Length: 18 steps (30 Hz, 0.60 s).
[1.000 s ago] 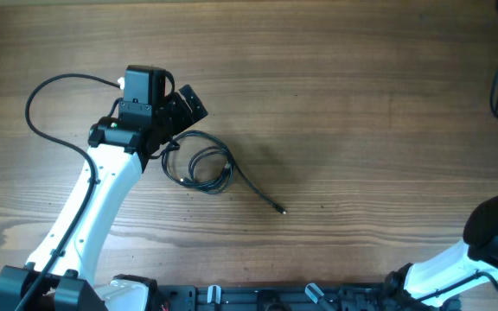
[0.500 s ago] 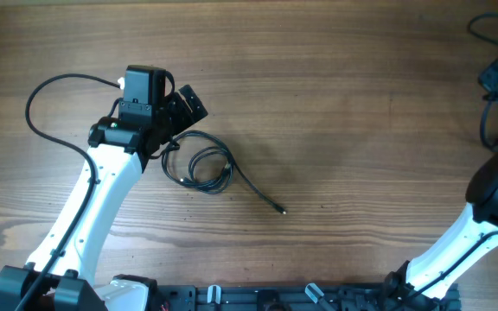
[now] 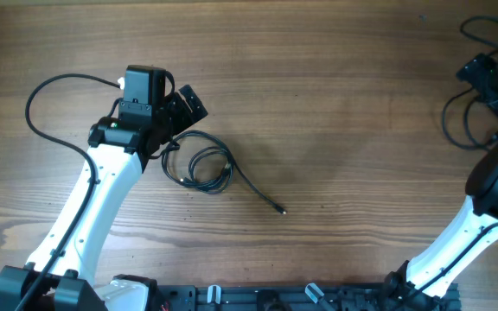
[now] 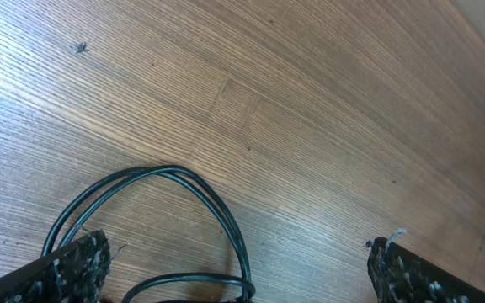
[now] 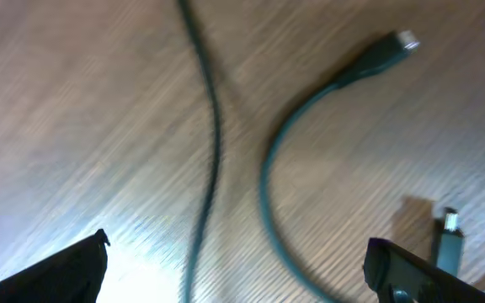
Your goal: Untangle cables
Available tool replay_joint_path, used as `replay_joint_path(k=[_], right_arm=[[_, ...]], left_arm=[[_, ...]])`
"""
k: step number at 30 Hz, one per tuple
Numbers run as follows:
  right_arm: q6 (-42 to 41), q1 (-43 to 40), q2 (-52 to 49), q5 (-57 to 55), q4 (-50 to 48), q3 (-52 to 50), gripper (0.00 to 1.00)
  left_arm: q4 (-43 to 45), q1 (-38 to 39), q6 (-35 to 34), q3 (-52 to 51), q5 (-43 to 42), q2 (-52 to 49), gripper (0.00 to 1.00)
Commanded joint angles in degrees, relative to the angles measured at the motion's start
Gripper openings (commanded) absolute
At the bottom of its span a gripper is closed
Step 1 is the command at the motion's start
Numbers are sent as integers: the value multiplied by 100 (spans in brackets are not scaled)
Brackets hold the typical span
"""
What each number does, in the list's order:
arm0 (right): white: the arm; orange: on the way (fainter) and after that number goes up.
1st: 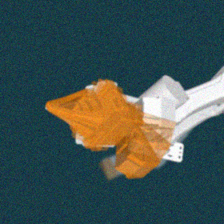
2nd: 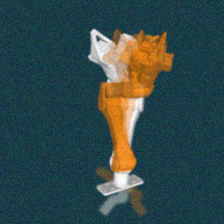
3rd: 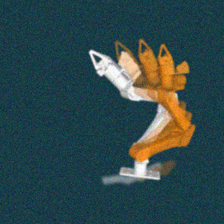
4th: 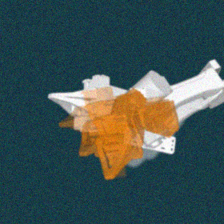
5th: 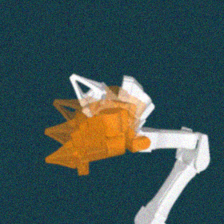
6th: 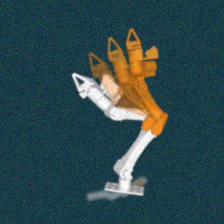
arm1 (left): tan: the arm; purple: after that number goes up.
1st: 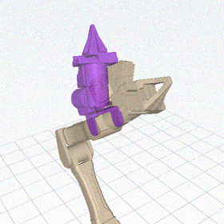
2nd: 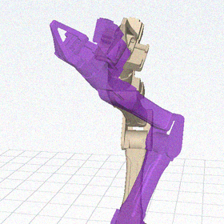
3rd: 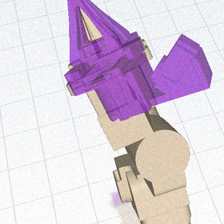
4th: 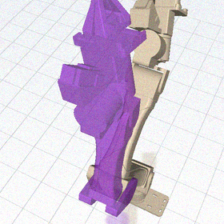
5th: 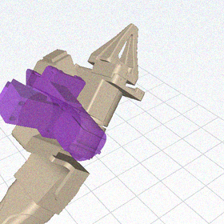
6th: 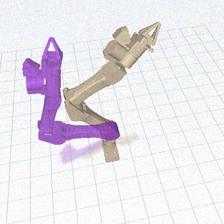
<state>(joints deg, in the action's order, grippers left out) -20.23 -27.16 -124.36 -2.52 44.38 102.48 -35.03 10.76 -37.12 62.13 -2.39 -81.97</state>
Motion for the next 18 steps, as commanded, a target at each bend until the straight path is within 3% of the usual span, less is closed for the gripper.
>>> replay_joint_path(k=[1,3,10,15,18], right_arm=[[629,-2,1045,1506,31,302,100],[1008,33,1515,2614,179,302,100],[1655,632,1923,4426,894,297,100],[1878,1403,1836,4105,1185,280,100],[1873,1764,1821,3646,1209,280,100]], left_arm=[[2,-2,90,-31,94,-70,100],[-28,-2,101,-31,55,-70,100],[-321,-9,1200,-31,-205,-70,100],[-673,-7,2568,-31,-1141,-70,100],[-1032,-7,3248,-37,-1220,-138,99]])
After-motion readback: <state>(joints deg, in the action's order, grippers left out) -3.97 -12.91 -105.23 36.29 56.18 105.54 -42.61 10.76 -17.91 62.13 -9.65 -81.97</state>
